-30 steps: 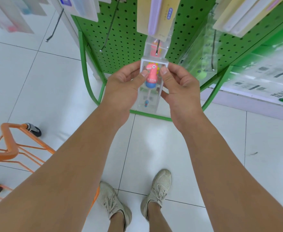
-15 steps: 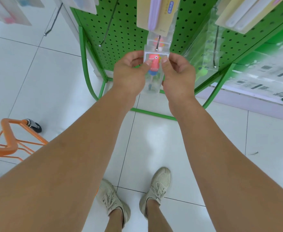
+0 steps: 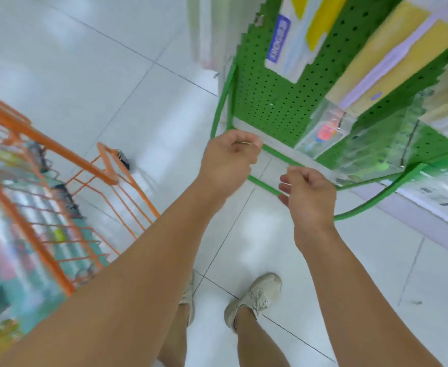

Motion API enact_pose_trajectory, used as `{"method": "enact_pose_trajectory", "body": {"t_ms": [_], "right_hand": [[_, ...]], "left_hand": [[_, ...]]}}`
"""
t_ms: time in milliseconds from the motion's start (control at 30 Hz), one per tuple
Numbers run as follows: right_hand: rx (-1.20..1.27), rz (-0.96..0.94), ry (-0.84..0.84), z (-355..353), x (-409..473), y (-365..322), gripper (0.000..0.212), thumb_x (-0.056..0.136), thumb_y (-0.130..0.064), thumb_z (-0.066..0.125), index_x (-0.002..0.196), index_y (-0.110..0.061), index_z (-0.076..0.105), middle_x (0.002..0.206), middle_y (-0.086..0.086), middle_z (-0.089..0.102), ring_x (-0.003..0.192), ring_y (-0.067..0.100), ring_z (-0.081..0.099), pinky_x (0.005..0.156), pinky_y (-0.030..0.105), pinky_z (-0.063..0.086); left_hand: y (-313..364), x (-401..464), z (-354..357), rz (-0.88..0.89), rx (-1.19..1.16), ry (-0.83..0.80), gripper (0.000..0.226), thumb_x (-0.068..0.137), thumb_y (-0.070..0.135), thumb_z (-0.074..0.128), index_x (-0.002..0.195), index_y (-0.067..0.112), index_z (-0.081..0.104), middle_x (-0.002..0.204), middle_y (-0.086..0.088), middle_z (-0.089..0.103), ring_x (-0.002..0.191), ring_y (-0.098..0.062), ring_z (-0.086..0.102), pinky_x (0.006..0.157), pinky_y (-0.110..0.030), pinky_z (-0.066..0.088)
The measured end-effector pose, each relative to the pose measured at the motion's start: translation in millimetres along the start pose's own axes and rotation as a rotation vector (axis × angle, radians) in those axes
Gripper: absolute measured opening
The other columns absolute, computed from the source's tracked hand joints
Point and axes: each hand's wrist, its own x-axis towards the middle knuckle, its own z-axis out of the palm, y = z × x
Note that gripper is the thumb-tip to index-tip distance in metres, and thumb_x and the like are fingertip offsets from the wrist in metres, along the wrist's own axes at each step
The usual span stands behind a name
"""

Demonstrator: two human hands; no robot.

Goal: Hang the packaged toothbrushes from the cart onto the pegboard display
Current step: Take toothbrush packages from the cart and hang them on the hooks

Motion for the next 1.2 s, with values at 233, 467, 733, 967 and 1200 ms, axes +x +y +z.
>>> {"method": "enact_pose_trajectory", "body": {"t_ms": [233,467,733,967,1200], "right_hand": [[-0.186,-0.191,-0.557,118.7,-186.8,-74.8,0.01,0.094,-0.011,0.066,0.087,-0.016,0.07,0.078,0.004,0.071,0.074,0.015,0.068,0.071,0.032,0.059],[-0.622,-0.644,-0.933,262.2,-283.8,-67.1,0.041,0.088,-0.019,0.075,0.126,-0.014,0.063,0.116,-0.004,0.065,0.104,0.009,0.061,0.091,0.021,0.048],[-1.155,-0.866,-0.738,371.7,-233.2,-49.1,0.056,0.092,-0.024,0.067,0.14,-0.004,0.044,0.14,0.016,0.049,0.132,0.034,0.045,0.105,0.04,0.04],[-1.353,-0.742,-0.653,388.0,-203.6,-40.5,0.044,0.089,-0.033,0.07,0.118,-0.003,0.057,0.119,0.019,0.062,0.11,0.038,0.061,0.081,0.038,0.047],[-1.265,-0.756,-0.645,377.5,-199.3,-37.9,0.012,0.088,-0.016,0.066,0.085,-0.008,0.057,0.095,0.017,0.062,0.082,0.034,0.059,0.061,0.029,0.032]], "left_hand": [[39.1,-111.8,-220.6,0.076,-0.056,0.427,0.011,0.094,0.014,0.065,0.089,0.023,0.067,0.079,-0.003,0.068,0.065,-0.009,0.066,0.061,-0.025,0.053],[-15.6,-176.6,-379.2,-0.088,0.242,0.731,0.026,0.086,0.029,0.077,0.107,0.021,0.065,0.093,0.005,0.066,0.083,-0.012,0.063,0.069,-0.023,0.049],[-68.1,-164.5,-446.1,-0.256,0.511,0.72,0.086,0.075,0.063,0.076,0.141,0.014,0.051,0.147,-0.01,0.047,0.135,-0.03,0.043,0.112,-0.041,0.035],[-60.6,-119.5,-426.9,-0.342,0.761,0.777,0.096,0.064,0.09,0.056,0.124,0.017,0.066,0.149,-0.005,0.039,0.139,-0.034,0.027,0.113,-0.049,0.029],[-55.9,-103.2,-415.9,-0.407,0.692,0.806,0.072,0.068,0.072,0.065,0.104,0.009,0.069,0.153,-0.006,0.032,0.144,-0.037,0.017,0.119,-0.052,0.018]]}}
